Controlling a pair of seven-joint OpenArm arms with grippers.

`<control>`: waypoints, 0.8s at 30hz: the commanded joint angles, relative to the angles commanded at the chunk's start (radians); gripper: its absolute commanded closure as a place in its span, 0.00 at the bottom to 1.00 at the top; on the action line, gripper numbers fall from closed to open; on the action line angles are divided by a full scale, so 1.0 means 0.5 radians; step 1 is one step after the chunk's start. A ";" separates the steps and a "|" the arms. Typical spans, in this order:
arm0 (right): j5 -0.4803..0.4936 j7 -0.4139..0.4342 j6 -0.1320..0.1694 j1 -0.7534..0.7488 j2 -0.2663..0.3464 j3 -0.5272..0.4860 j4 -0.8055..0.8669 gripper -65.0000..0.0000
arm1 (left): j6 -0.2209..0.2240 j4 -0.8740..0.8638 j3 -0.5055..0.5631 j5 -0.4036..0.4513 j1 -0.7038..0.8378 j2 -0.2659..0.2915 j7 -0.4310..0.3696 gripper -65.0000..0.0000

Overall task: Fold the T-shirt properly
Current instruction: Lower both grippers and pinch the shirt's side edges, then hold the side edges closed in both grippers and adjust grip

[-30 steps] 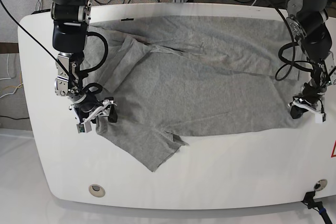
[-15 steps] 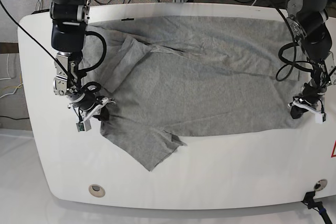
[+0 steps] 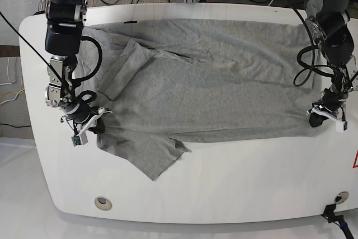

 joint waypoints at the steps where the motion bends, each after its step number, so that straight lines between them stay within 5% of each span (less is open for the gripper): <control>1: 0.000 -0.028 0.000 -0.025 0.000 0.000 0.043 1.00 | 0.000 0.000 0.000 0.000 0.006 0.000 0.000 1.00; 5: 0.000 -0.135 0.000 -0.117 0.000 0.000 0.264 1.00 | 0.000 0.218 0.003 0.000 0.144 0.012 0.006 1.00; 17: 0.003 -0.153 0.000 -0.396 0.003 0.003 0.681 1.00 | 0.000 1.461 0.003 0.000 0.586 0.227 0.574 1.00; 24: 0.003 -0.153 0.000 -0.420 0.006 0.003 0.700 1.00 | 0.000 1.513 0.003 0.006 0.605 0.227 0.583 1.00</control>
